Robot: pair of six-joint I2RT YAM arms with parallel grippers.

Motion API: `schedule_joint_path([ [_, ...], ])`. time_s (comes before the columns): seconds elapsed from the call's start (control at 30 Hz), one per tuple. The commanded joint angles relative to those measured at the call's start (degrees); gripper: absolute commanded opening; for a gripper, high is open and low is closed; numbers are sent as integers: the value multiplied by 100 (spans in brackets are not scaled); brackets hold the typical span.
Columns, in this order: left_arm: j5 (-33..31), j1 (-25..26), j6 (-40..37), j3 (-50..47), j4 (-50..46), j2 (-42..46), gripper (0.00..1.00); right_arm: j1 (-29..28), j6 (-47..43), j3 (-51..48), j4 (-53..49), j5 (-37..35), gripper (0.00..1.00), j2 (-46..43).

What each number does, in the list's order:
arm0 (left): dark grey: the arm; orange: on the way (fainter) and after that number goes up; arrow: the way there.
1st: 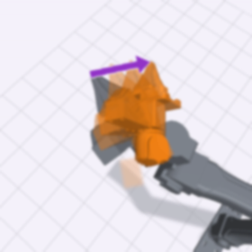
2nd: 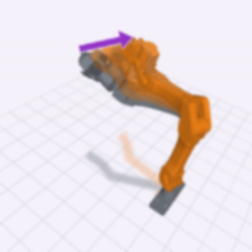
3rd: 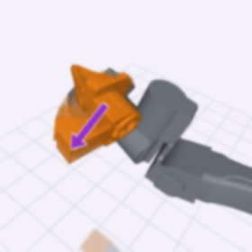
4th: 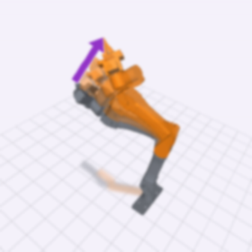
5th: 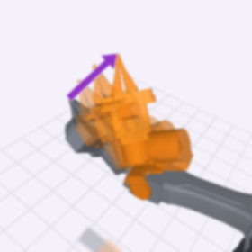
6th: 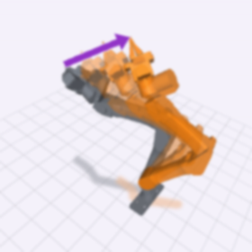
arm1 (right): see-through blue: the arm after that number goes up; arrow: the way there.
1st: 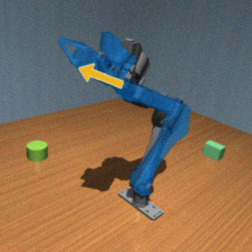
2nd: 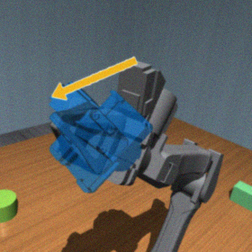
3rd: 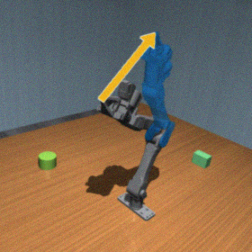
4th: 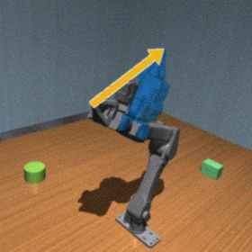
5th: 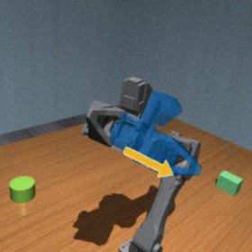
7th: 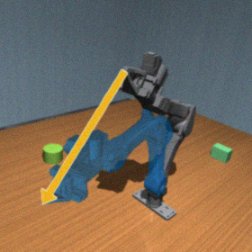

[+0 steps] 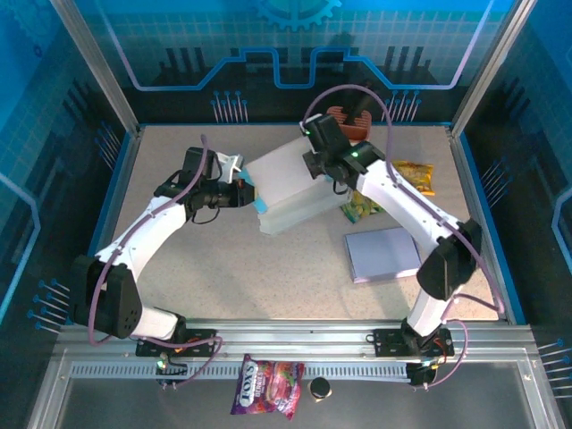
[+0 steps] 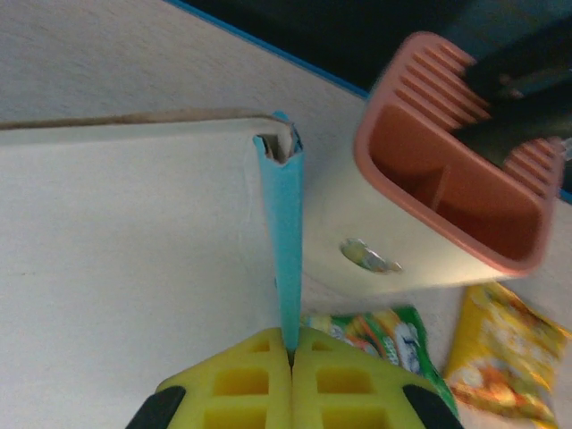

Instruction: Fold the paper box

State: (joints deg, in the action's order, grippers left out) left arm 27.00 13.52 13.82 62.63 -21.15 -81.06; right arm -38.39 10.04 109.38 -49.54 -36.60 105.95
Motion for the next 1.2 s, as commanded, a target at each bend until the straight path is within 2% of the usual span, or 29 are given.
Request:
schedule_joint_path([
  [0.0, -57, 132, 131, 236, -13, -61, 0, -284, 935, 649, -1555, -1454, 0, 513],
  [0.07, -121, 175, 173, 279, -42, -92, 0, -452, 1322, 881, -1936, -1793, 0, 678],
  [0.17, -161, 233, 179, 328, -118, -120, 0, -558, 1457, 836, -1884, -1671, 0, 660],
  [0.33, -170, 255, 194, 302, -153, -92, 0, -516, 1009, 395, -1138, -928, 0, 278],
  [0.57, -109, 257, 238, 240, -105, -41, 0, -140, 903, 26, -814, 169, 0, -105],
  [0.87, -37, 254, 305, 209, -9, -29, 0, 258, 893, -265, -674, 722, 16, -298],
  [1.0, -26, 254, 323, 206, 9, -33, 0, 382, 863, -413, -569, 830, 27, -386],
  [1.17, -17, 256, 331, 203, 15, -51, 0, 450, 787, -453, -467, 927, 28, -358],
])
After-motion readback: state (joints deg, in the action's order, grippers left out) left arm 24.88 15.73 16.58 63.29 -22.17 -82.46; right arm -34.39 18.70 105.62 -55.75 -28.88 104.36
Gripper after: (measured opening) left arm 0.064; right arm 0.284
